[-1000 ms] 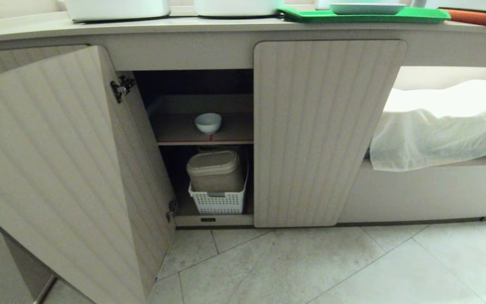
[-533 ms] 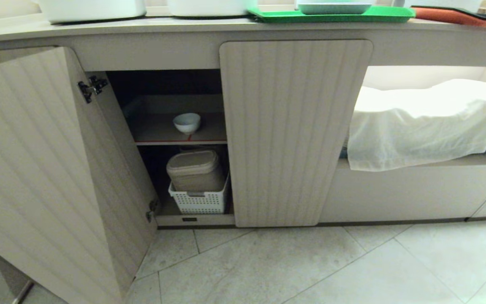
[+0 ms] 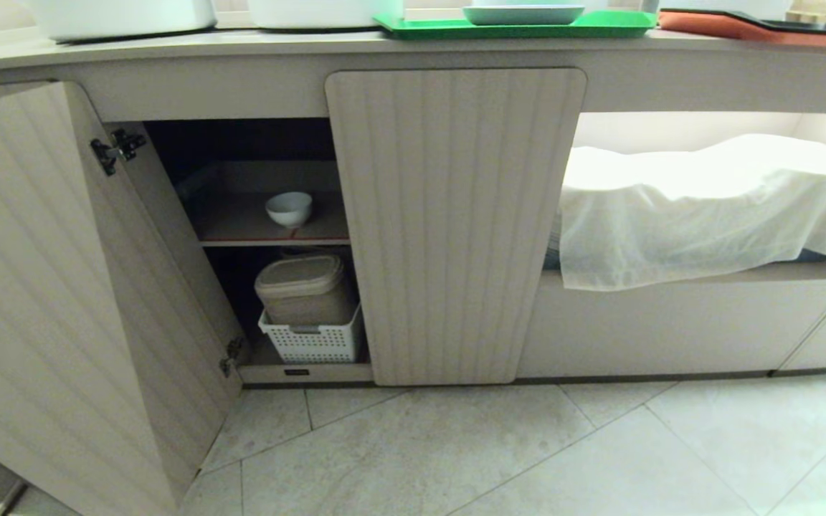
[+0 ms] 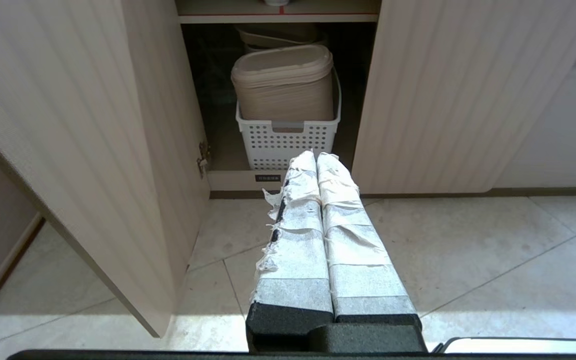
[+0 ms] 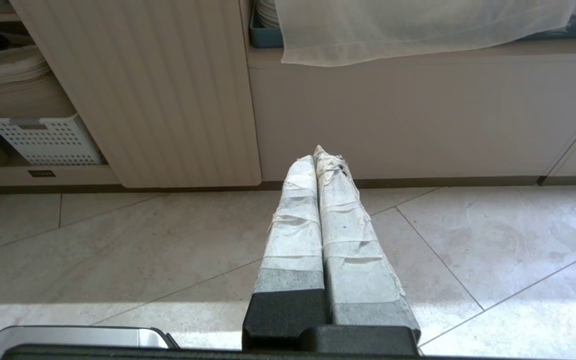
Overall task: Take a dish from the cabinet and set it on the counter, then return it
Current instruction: Take the bowl from the cabinet
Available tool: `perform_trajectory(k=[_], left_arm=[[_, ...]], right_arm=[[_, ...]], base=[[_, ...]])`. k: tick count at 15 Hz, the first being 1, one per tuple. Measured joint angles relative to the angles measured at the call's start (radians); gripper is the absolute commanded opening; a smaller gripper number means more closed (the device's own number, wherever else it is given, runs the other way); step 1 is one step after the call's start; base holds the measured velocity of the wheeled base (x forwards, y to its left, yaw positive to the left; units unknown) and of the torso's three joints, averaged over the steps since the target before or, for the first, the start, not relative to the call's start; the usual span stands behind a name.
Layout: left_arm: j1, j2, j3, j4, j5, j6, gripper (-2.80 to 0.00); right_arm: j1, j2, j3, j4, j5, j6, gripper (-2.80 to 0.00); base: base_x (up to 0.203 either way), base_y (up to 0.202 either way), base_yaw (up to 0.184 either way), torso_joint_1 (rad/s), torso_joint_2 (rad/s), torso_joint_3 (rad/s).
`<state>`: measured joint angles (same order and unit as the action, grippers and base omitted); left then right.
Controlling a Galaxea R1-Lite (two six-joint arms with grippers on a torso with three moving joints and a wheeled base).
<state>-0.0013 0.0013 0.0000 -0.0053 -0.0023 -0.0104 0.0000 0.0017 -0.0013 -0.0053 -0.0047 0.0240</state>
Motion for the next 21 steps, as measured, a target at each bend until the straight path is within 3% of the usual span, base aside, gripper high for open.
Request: perform_trajectory(k=[11, 21], left_arm=[[0.001, 0.0, 0.0, 0.001, 0.002, 0.003, -2.8], [0.001, 0.0, 0.0, 0.001, 0.005, 0.003, -2.8]], right_arm=[[0.001, 0.0, 0.0, 0.001, 0.0, 0.0, -2.8], [0.001, 0.0, 0.0, 0.001, 0.0, 0.0, -2.8]], base=[[0.0, 0.0, 0.0, 0.0, 0.0, 0.0], [0.187, 0.0, 0.001, 0.002, 0.0, 0.003]])
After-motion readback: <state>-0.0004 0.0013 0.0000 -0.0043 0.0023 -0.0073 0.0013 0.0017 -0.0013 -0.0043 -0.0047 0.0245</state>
